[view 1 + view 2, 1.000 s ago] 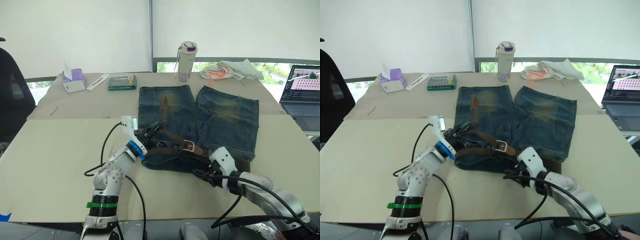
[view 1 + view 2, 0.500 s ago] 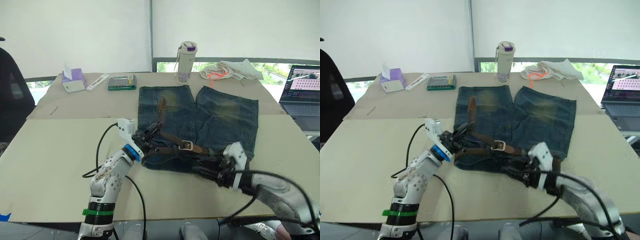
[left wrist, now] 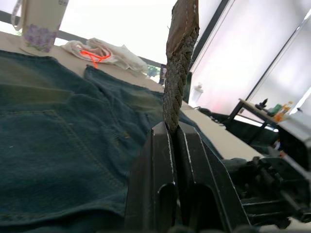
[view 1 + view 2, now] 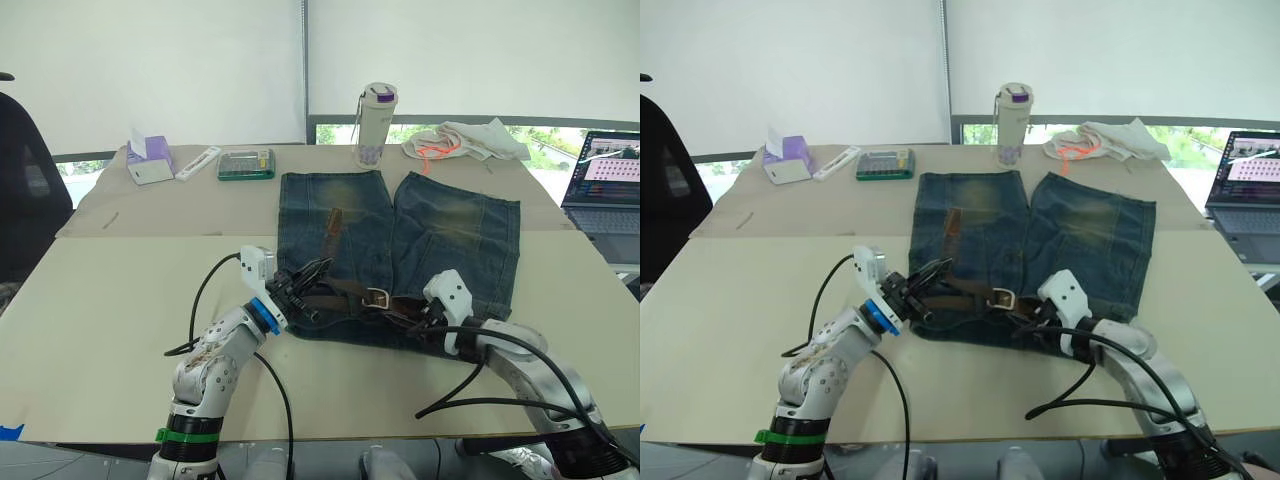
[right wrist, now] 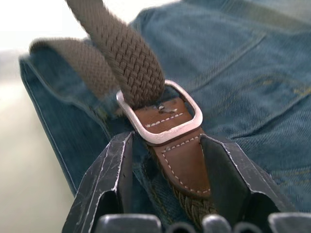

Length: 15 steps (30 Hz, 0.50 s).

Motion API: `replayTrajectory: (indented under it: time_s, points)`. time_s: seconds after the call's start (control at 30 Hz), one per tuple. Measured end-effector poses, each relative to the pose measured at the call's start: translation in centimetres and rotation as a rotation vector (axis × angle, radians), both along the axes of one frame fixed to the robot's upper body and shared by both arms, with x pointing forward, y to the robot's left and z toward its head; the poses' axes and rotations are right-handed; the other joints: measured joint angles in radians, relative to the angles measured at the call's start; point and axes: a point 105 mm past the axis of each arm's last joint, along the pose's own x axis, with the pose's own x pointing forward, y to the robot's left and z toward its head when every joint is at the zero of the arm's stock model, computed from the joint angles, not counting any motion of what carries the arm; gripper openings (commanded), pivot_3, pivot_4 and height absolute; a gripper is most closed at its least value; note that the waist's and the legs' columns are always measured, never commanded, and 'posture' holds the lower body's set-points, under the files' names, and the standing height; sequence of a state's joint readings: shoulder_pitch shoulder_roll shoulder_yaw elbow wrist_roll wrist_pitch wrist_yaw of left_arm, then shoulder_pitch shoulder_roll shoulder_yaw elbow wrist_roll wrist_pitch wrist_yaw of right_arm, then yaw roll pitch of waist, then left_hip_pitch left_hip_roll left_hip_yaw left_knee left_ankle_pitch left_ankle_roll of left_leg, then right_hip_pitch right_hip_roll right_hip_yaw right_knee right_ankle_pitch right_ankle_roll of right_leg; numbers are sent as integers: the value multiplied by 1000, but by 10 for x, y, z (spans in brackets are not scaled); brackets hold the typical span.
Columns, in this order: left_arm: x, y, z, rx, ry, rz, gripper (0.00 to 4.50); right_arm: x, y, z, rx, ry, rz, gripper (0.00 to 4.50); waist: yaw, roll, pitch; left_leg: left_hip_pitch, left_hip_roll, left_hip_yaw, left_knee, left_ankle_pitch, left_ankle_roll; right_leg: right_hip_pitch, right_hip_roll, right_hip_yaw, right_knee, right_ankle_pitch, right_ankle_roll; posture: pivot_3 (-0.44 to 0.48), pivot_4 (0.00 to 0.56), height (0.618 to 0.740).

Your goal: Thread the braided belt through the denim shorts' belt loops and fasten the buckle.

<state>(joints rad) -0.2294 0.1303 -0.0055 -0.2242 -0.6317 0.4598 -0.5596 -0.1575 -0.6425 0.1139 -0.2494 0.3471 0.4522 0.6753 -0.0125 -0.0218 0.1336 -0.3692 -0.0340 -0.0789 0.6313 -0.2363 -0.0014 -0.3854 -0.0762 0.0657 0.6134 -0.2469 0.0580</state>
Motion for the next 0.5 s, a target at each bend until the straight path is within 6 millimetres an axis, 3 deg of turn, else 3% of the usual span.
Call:
replayTrajectory:
  time_s: [0.37,0.5]
  points:
    - [-1,17,-2,-139,71,36,0,-4,-12,-20,-122,55,3,2379,0,0,0,1,0,0,0,0,0,1,0,0,0,0,0,0,150,740]
    - [-7,23,-15,-69,95,5,0,-5,-10,-14,-39,51,-6,2379,-1,0,-1,0,0,0,0,0,0,1,0,0,0,0,0,0,150,740]
